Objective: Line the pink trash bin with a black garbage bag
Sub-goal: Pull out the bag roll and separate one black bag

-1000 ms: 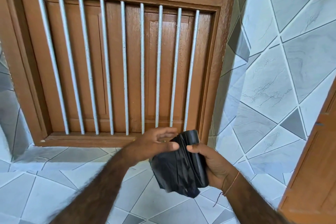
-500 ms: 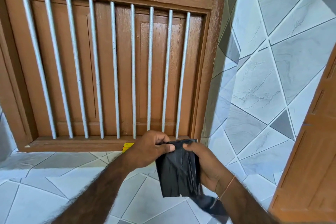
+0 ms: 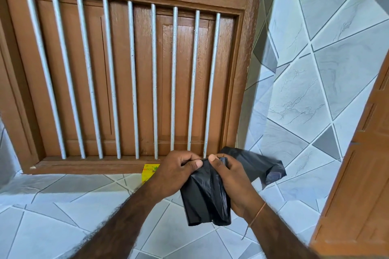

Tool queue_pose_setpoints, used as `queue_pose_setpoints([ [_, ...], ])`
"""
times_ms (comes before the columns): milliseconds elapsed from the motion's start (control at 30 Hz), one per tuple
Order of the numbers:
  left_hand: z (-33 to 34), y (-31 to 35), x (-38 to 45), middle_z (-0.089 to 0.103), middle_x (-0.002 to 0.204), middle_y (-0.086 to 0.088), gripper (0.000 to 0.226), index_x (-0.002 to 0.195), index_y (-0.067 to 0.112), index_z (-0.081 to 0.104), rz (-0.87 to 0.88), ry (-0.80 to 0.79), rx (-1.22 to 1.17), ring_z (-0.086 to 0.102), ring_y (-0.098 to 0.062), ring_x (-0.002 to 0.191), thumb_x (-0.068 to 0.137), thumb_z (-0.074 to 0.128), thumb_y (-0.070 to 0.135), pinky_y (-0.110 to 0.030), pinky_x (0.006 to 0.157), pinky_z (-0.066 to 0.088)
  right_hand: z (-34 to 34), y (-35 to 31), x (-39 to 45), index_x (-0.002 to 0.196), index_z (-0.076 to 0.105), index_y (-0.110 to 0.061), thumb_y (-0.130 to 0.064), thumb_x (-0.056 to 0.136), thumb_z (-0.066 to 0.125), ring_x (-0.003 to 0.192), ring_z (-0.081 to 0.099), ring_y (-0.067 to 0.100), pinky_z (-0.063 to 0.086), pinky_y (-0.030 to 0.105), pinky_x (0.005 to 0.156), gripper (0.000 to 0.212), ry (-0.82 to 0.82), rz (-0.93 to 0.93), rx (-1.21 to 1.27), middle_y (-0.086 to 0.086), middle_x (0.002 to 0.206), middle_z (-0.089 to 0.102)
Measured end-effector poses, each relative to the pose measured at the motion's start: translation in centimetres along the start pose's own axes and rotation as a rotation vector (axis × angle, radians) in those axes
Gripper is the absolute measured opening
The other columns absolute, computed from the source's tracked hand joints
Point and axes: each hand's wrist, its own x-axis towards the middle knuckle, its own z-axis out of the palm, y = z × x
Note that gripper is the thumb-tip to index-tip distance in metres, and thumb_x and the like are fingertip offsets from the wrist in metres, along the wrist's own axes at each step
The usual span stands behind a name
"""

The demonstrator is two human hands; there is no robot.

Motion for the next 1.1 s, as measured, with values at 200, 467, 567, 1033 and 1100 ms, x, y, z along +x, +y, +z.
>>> queue_pose_setpoints([
  [200,-0.5,0.5,-0.3,0.066,0.072,0.006,0.021,0.080,0.011,0.072,-0.056,-0.021,-0.048,0.056,-0.001,0.067,0.095,0.057,0.012,-0.011,0.060,0.042,-0.6,0.1,0.0,0.099,0.063,-0.003,-0.033,0.089,0.061,0.091,0.065,0.033,0.055,0.042,0.085,0.032,-0.068,0.098,0.240,0.027,0.102,0.065],
  [467,-0.9,1.1,-0.8,0.074,0.082,-0.006,0.017,0.088,0.009,0.074,-0.099,-0.064,-0.175,0.065,-0.011,0.074,0.094,0.060,0.015,-0.020,0.065,0.049,-0.5,-0.3,-0.2,0.098,0.066,-0.006,-0.036,0.088,0.062,0.089,0.064,0.031,0.052,0.042,0.087,0.032,-0.121,0.099,0.252,0.022,0.098,0.067],
  [567,-0.9,1.4,-0.8,0.074,0.079,-0.002,0.013,0.088,0.007,0.074,-0.091,-0.097,-0.181,0.066,-0.010,0.071,0.091,0.064,0.014,-0.019,0.062,0.049,-0.4,-0.4,-0.3,0.097,0.066,-0.007,-0.036,0.085,0.065,0.084,0.066,0.029,0.054,0.039,0.080,0.032,-0.138,0.091,0.267,0.019,0.094,0.069],
  [1033,-0.5,0.7,-1.6,0.068,0.066,-0.003,0.016,0.073,0.007,0.072,-0.060,0.082,-0.255,0.059,-0.011,0.062,0.088,0.066,0.008,-0.018,0.054,0.044,0.6,-0.1,-0.4,0.089,0.070,-0.013,-0.034,0.083,0.065,0.078,0.069,0.021,0.054,0.033,0.072,0.023,-0.136,0.037,0.266,0.013,0.087,0.071],
  [1100,-0.7,0.4,-1.7,0.068,0.068,-0.005,0.016,0.075,0.008,0.072,-0.081,0.072,-0.268,0.059,-0.013,0.064,0.089,0.065,0.010,-0.020,0.056,0.045,0.7,-0.2,-0.4,0.090,0.069,-0.012,-0.035,0.083,0.065,0.079,0.069,0.021,0.055,0.032,0.072,0.024,-0.136,0.010,0.216,0.013,0.088,0.071],
])
